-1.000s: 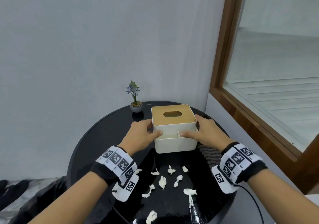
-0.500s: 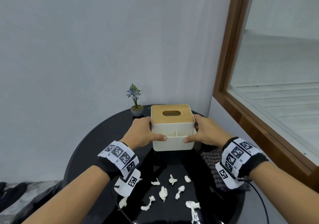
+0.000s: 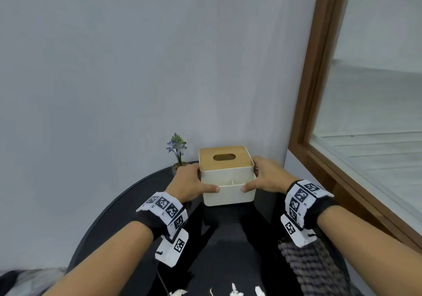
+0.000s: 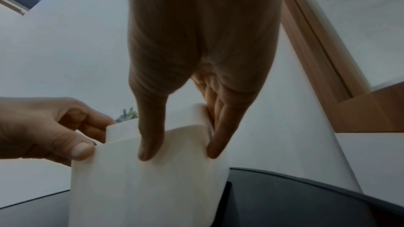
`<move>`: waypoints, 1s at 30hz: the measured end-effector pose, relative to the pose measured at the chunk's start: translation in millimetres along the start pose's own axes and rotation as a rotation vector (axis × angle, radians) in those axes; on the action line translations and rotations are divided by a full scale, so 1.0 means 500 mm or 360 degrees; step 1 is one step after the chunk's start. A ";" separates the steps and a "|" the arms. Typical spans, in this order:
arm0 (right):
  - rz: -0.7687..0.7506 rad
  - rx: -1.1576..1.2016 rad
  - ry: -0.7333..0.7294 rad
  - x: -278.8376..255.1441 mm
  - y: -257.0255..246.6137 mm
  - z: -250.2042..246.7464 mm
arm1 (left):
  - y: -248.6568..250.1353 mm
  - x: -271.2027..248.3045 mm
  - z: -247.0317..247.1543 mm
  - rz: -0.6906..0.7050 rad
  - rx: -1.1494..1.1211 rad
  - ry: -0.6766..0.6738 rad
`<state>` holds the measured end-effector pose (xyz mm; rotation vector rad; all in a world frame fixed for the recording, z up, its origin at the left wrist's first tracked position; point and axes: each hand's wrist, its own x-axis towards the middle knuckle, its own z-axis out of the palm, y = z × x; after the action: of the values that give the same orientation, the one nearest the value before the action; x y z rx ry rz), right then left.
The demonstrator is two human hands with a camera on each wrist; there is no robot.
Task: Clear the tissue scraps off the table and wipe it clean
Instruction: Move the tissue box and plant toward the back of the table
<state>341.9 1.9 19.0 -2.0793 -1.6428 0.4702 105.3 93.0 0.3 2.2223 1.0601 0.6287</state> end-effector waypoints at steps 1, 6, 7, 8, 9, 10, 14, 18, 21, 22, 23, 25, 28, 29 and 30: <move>0.0008 0.0014 -0.0003 0.010 0.000 -0.001 | -0.003 0.008 0.000 0.0001 0.0002 0.0004; 0.0020 -0.0002 -0.0038 0.044 -0.002 0.000 | -0.019 0.036 0.001 -0.0060 0.0026 0.0032; 0.0021 -0.0004 -0.0047 0.049 -0.001 0.003 | -0.021 0.038 0.001 -0.0056 0.0035 0.0033; 0.0021 0.0000 -0.0051 0.054 -0.001 0.004 | -0.025 0.042 0.000 -0.0060 0.0036 0.0031; 0.0023 0.0006 -0.0052 0.058 -0.001 0.005 | -0.027 0.045 -0.001 -0.0063 0.0029 0.0030; 0.0028 0.0014 -0.0052 0.062 0.000 0.007 | -0.030 0.049 -0.001 -0.0070 0.0021 0.0026; 0.0045 0.0096 -0.0036 0.072 0.003 0.016 | -0.032 0.060 -0.007 -0.0087 0.0031 0.0009; 0.0044 0.0172 -0.0025 0.077 0.004 0.019 | -0.035 0.068 -0.006 -0.0099 0.0033 0.0014; 0.0056 0.0190 -0.0039 0.079 0.005 0.019 | -0.036 0.074 -0.004 -0.0114 0.0043 0.0015; 0.0059 0.0199 -0.0045 0.079 0.005 0.018 | -0.036 0.076 -0.004 -0.0122 0.0049 0.0015; 0.0060 0.0211 -0.0047 0.079 0.005 0.018 | -0.036 0.077 -0.003 -0.0128 0.0045 0.0012; 0.0057 0.0223 -0.0055 0.079 0.003 0.017 | -0.035 0.077 -0.002 -0.0138 0.0030 0.0009; 0.0051 0.0230 -0.0055 0.076 0.002 0.019 | -0.036 0.073 0.003 -0.0152 -0.0001 0.0022; 0.0048 0.0224 -0.0056 0.074 0.002 0.021 | -0.036 0.070 0.003 -0.0160 -0.0008 0.0026; 0.0045 0.0206 -0.0053 0.071 0.001 0.023 | -0.034 0.068 0.002 -0.0161 -0.0007 0.0025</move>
<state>344.6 37.7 9.4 -2.0120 -1.5600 0.6076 116.3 128.4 -6.6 2.1482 1.1701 0.6047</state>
